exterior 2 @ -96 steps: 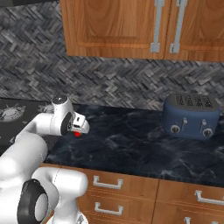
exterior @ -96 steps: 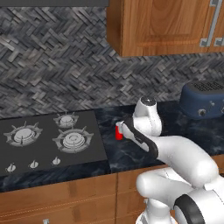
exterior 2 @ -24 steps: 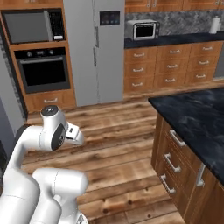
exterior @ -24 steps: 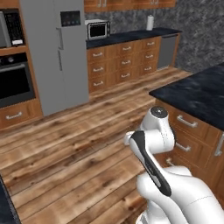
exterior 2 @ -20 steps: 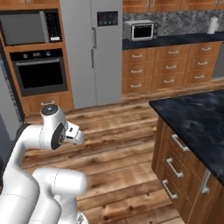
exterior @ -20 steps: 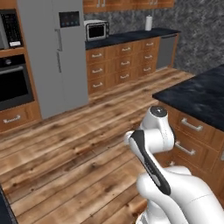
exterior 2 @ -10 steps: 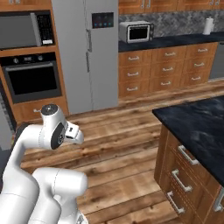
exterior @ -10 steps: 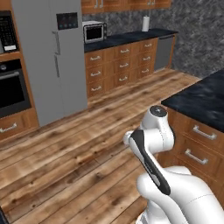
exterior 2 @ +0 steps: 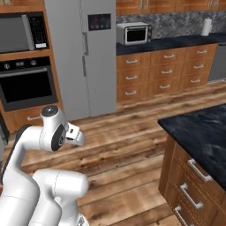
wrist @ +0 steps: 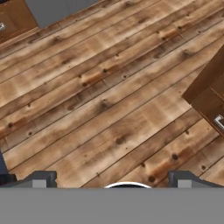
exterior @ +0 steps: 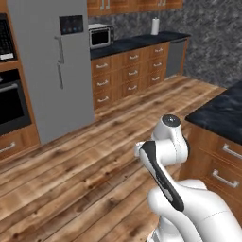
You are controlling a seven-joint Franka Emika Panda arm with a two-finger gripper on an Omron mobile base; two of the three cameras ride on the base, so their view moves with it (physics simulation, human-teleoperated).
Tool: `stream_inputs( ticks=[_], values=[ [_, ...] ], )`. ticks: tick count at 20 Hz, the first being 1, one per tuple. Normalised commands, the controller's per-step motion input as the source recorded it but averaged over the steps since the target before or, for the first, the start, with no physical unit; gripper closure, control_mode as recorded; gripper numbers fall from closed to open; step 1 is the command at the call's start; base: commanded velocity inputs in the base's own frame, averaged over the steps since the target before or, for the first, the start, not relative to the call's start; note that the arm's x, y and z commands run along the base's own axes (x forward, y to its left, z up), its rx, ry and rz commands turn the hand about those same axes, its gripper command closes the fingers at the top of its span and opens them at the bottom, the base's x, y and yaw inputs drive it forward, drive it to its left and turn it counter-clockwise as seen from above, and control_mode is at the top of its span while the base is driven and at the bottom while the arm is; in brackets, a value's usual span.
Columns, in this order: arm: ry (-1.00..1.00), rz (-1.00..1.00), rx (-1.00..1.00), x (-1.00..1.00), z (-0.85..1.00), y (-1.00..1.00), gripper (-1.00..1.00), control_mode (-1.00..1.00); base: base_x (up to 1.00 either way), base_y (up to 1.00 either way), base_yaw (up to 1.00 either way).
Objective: Four empty soda cans are scattered around the kitchen. Gather all the cans and cluster them next to the stove for recycling.
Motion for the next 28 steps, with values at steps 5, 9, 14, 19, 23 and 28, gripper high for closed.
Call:
stream_inputs(
  ticks=[5,9,14,19,23,28],
  values=[
    [0.00,0.00,0.00,0.00,0.00,0.00,-1.00,1.00,0.61,0.01,-0.05],
    [0.00,0.00,0.00,0.00,0.00,0.00,-1.00,1.00,0.61,0.00,-0.03],
    [0.00,0.00,0.00,0.00,0.00,0.00,-1.00,1.00,0.60,0.00,-0.02],
    [0.00,0.00,0.00,0.00,0.00,0.00,-1.00,1.00,0.61,0.00,-0.01],
    [0.00,0.00,0.00,0.00,0.00,0.00,-1.00,1.00,0.61,0.00,0.00],
    [0.00,0.00,0.00,0.00,0.00,0.00,-1.00,1.00,0.60,-0.03,0.00]
  ],
)
